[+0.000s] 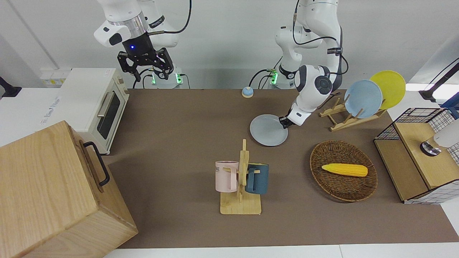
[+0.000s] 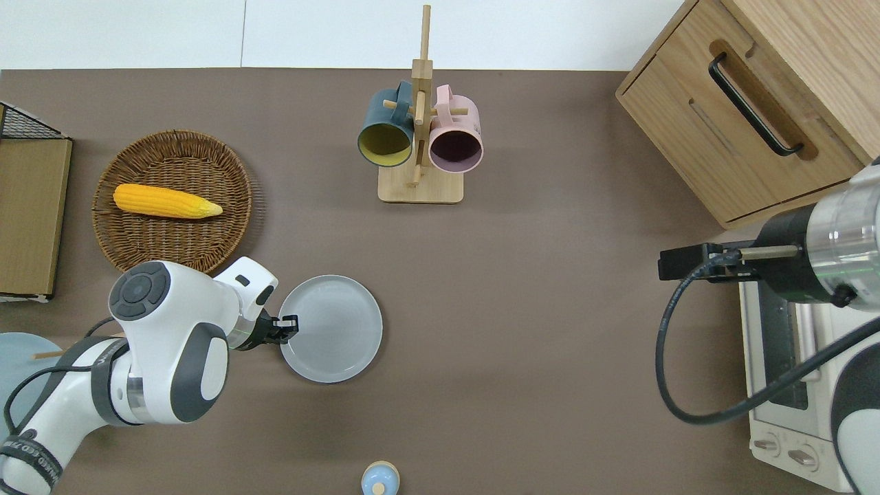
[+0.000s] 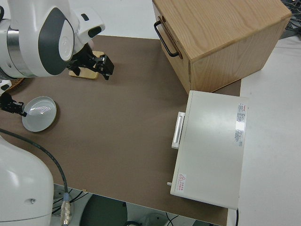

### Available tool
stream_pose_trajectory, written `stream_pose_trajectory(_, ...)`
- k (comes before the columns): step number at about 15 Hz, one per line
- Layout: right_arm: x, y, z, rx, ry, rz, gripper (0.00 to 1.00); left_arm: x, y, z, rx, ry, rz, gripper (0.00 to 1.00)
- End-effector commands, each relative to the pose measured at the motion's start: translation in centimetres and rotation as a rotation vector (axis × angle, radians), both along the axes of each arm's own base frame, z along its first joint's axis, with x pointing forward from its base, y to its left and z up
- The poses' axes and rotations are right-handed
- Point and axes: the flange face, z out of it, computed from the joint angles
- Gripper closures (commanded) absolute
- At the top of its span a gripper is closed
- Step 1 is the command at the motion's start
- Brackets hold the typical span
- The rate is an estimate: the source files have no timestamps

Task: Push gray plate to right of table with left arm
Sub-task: 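Push the gray plate with the left gripper away from the basket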

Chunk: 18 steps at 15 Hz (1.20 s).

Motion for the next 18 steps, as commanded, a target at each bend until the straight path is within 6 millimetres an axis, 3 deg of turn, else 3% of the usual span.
stream_pose_trajectory(1,0.1,0.0,0.3,0.018,0.000,-0.002,0.005,-1.1,-3.4,-0.5,-0.002,-0.006,0.031,1.00)
stream_pose_trajectory(6,0.1,0.0,0.3,0.018,0.000,-0.002,0.005,-2.2,-7.5,-0.2,-0.008,-0.019,0.061,1.00)
stream_pose_trajectory(18,0.1,0.0,0.3,0.018,0.000,-0.002,0.005,-4.1,-13.6,-0.1,-0.029,-0.059,0.153,1.00)
